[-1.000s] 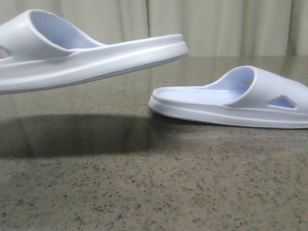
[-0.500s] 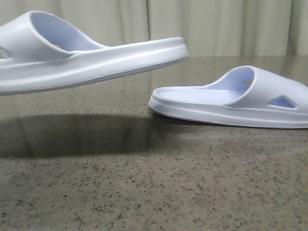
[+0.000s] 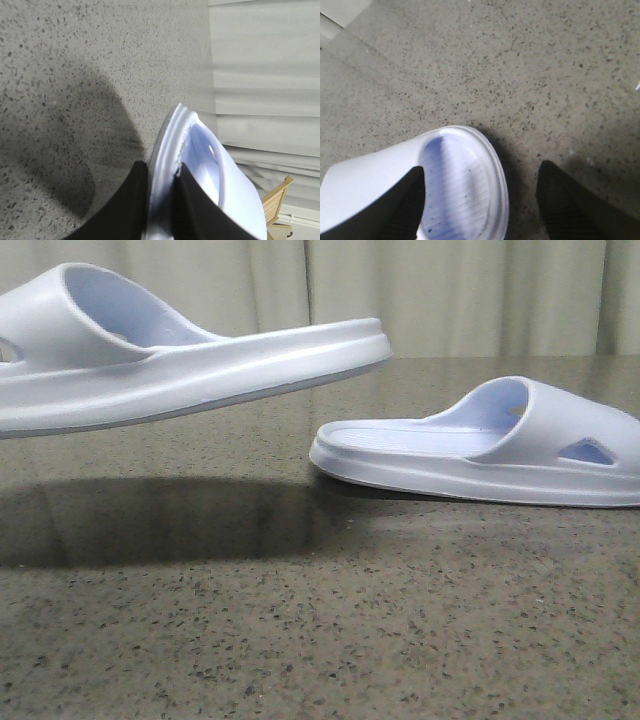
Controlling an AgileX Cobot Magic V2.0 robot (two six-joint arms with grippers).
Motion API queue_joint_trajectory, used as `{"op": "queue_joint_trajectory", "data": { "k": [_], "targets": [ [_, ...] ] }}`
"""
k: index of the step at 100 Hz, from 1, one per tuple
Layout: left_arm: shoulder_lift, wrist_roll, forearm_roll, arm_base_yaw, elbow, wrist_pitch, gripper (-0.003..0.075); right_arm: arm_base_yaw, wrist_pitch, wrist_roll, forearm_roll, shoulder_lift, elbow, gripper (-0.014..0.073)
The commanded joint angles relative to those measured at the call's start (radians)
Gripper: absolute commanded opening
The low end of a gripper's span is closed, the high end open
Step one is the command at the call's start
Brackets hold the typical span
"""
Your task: Insert blue slippers together front up
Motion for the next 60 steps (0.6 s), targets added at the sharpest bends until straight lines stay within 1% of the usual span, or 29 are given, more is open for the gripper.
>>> {"op": "queue_joint_trajectory", "data": {
  "k": [1, 38, 60],
  "targets": [
    [0.004, 0.001, -0.049, -0.006, -0.028, 0.005, 0.0028, 0.000, -0.078, -0.001, 0.004, 0.018, -0.027, 0.0413],
    [0.004, 0.001, -0.049, -0.006, -0.028, 0.005, 0.0028, 0.000, -0.111, -0.001, 0.009, 0.085, -0.027, 0.0413],
    [0.004, 0.001, -0.049, -0.006, -0.028, 0.005, 0.0028, 0.001, -0.111, -0.001, 0.051, 0.127, -0.027, 0.0414]
  ]
}}
